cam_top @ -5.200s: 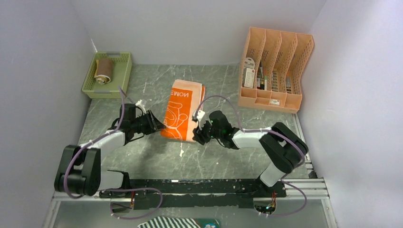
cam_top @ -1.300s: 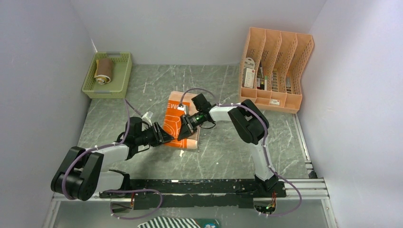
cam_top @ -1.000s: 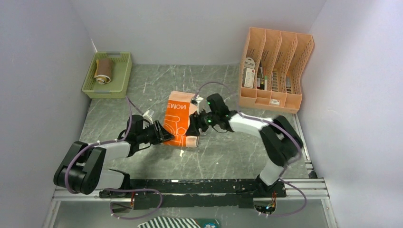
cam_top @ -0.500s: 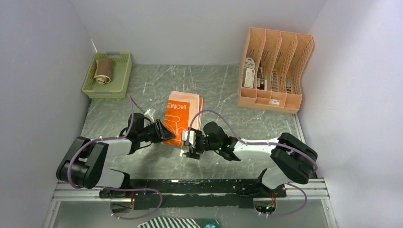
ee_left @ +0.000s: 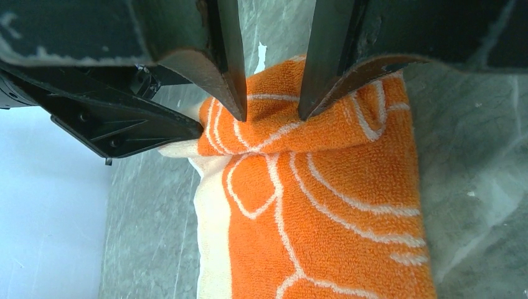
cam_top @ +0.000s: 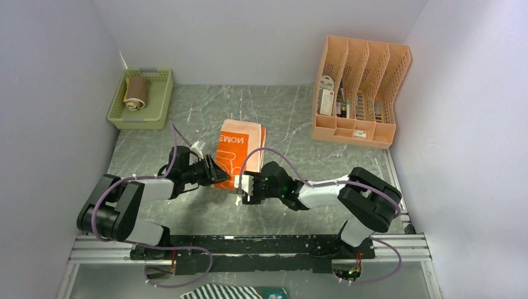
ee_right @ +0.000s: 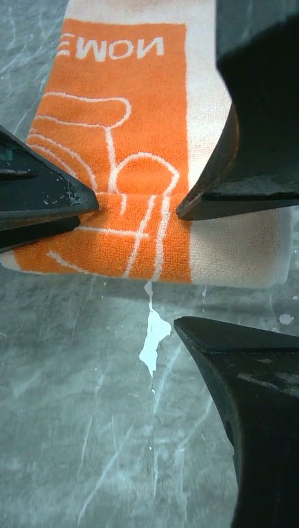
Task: Roll the towels
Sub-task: Roll the towel at the center of the board.
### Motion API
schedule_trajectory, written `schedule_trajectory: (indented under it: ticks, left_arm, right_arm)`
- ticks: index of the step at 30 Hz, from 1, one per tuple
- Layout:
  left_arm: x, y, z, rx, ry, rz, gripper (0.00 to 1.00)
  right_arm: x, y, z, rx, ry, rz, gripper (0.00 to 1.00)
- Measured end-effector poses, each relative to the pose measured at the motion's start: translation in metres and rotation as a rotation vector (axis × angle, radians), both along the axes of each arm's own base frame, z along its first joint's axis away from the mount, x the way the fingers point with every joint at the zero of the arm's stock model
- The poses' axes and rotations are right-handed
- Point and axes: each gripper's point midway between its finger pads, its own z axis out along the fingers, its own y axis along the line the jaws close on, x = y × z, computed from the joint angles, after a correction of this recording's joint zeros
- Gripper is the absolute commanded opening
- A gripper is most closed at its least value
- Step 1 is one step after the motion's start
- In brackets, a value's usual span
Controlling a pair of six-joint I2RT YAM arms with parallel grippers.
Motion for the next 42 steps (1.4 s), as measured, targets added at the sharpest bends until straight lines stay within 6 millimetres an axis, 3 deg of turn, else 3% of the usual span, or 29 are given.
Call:
schedule_trajectory:
  ticks: [9, 18, 21, 29, 37, 42]
  left_arm:
    - [0.001, 0.001, 0.003, 0.024, 0.018, -0.007, 0.52]
    - [0.007, 0.017, 0.025, 0.069, -0.026, 0.04, 0.57]
    - [0.008, 0.024, 0.036, 0.066, -0.046, 0.062, 0.6]
    - [0.016, 0.029, 0.1, 0.061, -0.207, 0.06, 0.62]
    - [-0.002, 0.033, 0.112, 0.076, -0.211, 0.041, 0.63]
    - [-0.009, 0.032, 0.119, 0.061, -0.224, 0.027, 0.63]
  right_arm:
    - [0.012, 0.0, -0.016, -0.02, 0.017, -0.057, 0.21]
    - [0.018, 0.01, -0.017, -0.005, 0.13, -0.096, 0.01]
    - [0.015, 0.013, -0.018, -0.01, 0.209, -0.091, 0.0]
    - [-0.005, 0.025, -0.011, -0.025, 0.518, -0.025, 0.0]
    - [-0.052, 0.027, 0.005, 0.002, 0.875, 0.074, 0.0]
    - [-0.052, 0.024, 0.018, 0.051, 1.11, 0.049, 0.0]
